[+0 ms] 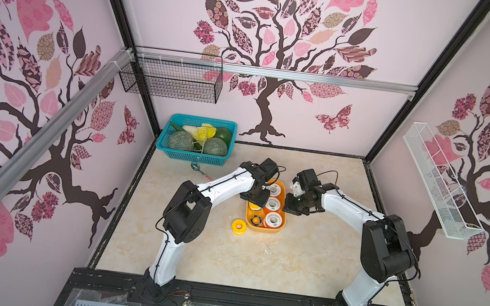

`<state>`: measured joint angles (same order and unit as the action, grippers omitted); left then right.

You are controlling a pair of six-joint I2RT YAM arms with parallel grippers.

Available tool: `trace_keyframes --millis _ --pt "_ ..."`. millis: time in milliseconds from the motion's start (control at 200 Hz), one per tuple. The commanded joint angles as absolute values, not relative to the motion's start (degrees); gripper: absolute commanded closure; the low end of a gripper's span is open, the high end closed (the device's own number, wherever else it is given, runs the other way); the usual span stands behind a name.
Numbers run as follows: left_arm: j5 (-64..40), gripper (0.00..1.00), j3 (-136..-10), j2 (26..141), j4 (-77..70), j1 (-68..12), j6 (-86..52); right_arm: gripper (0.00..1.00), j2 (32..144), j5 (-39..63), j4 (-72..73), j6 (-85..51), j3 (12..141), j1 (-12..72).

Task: Put the sealing tape into the storage box
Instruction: Place the sealing tape in the storage box.

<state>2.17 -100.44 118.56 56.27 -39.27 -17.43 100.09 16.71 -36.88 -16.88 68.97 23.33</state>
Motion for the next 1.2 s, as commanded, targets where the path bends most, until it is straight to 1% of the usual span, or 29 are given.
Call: trace_keyframes --millis 0,765,1195 --pt "3.1 0.41 -102.8 119.8 57.3 -39.2 -16.4 0.84 98.0 16.6 -37.0 -16.5 71.4 23.5" --pt "4.4 0.4 -104.5 123.1 58.0 -39.2 -15.9 0.84 98.4 16.9 -37.4 -16.2 71.7 23.6" --pt "4.1 0.37 -105.2 123.9 57.7 -39.2 -16.0 0.84 98.4 16.9 -37.5 -16.1 71.6 23.5"
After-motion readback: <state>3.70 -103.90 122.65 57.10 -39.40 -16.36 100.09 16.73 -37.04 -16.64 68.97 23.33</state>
